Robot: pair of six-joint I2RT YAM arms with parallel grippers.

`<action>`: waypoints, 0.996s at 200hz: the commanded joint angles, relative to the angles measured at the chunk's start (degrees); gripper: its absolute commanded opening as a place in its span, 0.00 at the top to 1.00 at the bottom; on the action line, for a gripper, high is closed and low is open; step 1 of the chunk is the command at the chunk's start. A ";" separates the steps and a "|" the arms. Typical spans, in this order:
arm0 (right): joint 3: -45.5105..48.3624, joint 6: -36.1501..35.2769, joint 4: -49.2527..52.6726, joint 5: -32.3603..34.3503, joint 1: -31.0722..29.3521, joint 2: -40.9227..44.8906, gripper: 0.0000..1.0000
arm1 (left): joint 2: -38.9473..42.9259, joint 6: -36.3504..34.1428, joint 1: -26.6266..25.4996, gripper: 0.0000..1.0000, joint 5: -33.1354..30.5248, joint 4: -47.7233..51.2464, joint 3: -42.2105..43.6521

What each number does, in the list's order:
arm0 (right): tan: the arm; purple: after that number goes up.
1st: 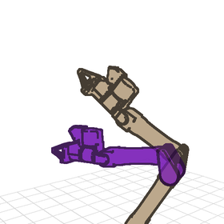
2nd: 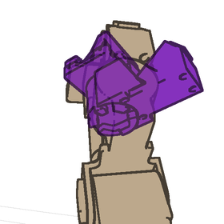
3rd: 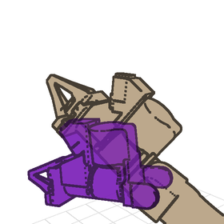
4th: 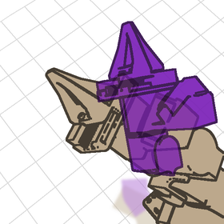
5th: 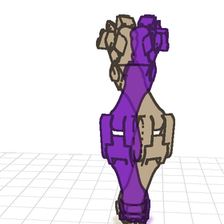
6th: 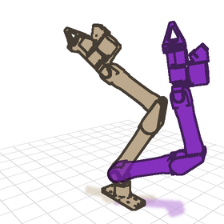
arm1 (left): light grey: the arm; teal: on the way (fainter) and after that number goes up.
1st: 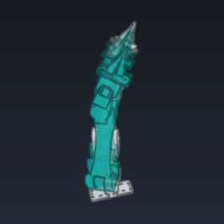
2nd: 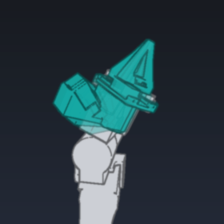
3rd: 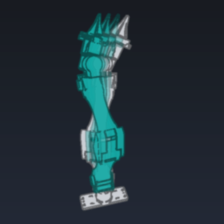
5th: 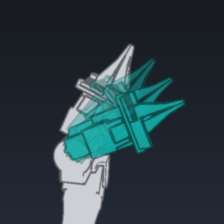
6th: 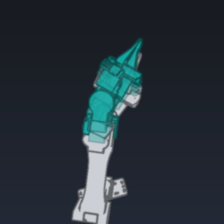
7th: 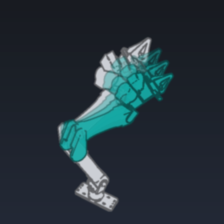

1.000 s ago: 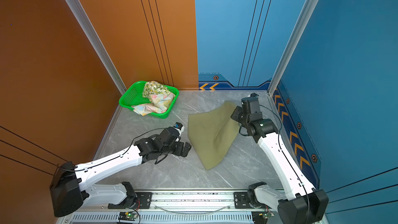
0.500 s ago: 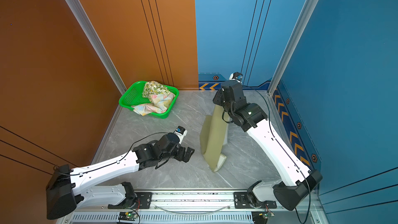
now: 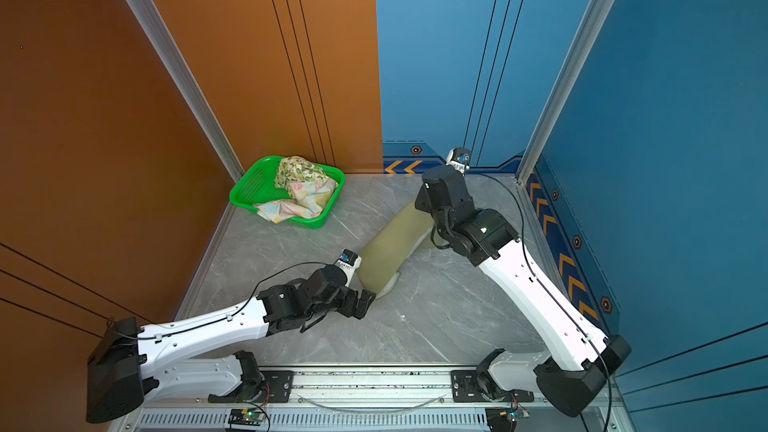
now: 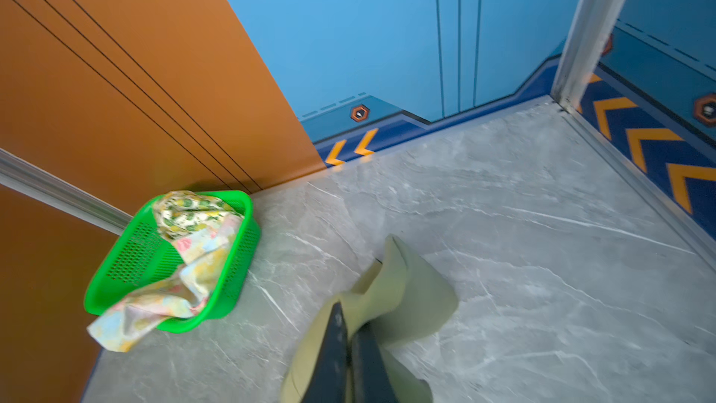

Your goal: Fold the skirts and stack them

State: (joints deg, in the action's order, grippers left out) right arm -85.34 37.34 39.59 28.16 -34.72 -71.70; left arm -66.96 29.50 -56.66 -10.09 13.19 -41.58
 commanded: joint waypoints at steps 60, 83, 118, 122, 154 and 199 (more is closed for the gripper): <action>25.27 1.63 13.14 -10.06 17.38 21.91 0.00 | 0.62 3.16 6.98 0.01 0.71 7.19 -1.86; 24.79 -0.70 11.17 -14.28 19.85 18.47 0.01 | -1.94 3.72 7.21 0.00 0.91 8.57 -3.20; 25.96 -2.13 5.85 -21.56 20.32 11.10 0.03 | -5.86 4.23 7.77 0.00 1.41 9.95 -4.03; 26.16 -2.47 5.34 -21.84 20.37 10.30 0.03 | -6.30 4.29 7.75 0.00 1.51 10.13 -4.11; 27.66 -3.12 -2.65 -26.63 22.68 3.65 0.06 | -8.87 4.39 7.96 0.00 1.92 9.51 -4.86; 27.97 -3.57 -12.69 -31.98 24.46 -8.92 0.15 | -9.78 2.35 9.36 0.00 2.09 10.27 -8.81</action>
State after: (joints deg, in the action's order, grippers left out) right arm -58.11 34.94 34.28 0.82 -10.85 -75.50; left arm -76.69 32.97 -48.69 -8.75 22.15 -46.94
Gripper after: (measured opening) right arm 0.876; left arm 0.998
